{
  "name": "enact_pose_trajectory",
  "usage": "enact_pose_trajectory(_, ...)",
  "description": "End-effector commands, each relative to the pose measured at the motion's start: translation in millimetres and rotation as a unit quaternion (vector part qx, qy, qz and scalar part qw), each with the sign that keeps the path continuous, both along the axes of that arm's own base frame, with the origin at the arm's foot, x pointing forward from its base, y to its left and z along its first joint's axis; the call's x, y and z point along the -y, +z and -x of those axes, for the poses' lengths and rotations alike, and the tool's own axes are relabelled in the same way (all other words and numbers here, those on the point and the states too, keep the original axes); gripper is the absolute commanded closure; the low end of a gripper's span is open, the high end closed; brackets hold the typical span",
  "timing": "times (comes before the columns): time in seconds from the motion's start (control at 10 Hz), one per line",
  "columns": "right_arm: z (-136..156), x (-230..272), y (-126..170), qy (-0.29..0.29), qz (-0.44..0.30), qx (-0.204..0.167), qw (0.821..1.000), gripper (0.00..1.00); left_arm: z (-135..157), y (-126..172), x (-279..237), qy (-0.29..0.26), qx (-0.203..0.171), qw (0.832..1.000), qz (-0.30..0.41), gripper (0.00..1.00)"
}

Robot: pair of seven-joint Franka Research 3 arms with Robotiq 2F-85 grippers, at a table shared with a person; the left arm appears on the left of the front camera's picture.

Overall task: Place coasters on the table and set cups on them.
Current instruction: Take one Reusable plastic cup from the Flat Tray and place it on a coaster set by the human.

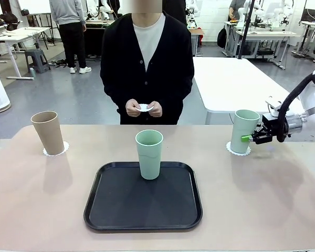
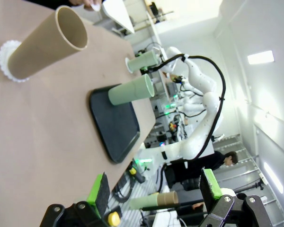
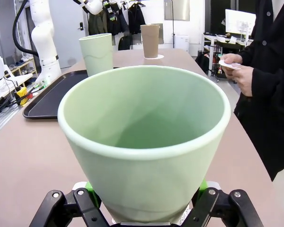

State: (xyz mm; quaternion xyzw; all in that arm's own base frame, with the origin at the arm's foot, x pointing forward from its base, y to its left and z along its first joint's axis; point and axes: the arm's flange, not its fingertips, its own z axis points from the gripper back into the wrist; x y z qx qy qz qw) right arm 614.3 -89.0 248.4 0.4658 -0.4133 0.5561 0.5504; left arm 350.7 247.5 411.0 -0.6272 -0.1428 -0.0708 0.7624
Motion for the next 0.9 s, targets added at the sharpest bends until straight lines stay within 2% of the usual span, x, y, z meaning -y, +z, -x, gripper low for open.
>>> enact_pose_trajectory(0.0,-8.1,1.6,1.7,0.002,0.006,-0.012,1.0,0.15,0.4,1.8,-0.8,0.003,0.003,1.0,-0.001,0.0)
enact_pose_trajectory(0.4,-8.7,3.4,-1.9,0.006,0.011,-0.018,1.0,0.15,0.4,1.8,-0.8,0.003,0.003,1.0,-0.001,0.0)
enact_pose_trajectory(0.5,-8.8,3.1,-3.1,0.008,0.015,-0.018,1.0,0.0,0.4,1.8,-0.8,0.003,0.003,1.0,-0.001,0.0)
enact_pose_trajectory(0.8,-6.6,4.3,-2.5,0.01,0.031,-0.023,0.999,0.0,0.4,1.8,-0.8,0.003,0.003,1.0,-0.001,0.0)
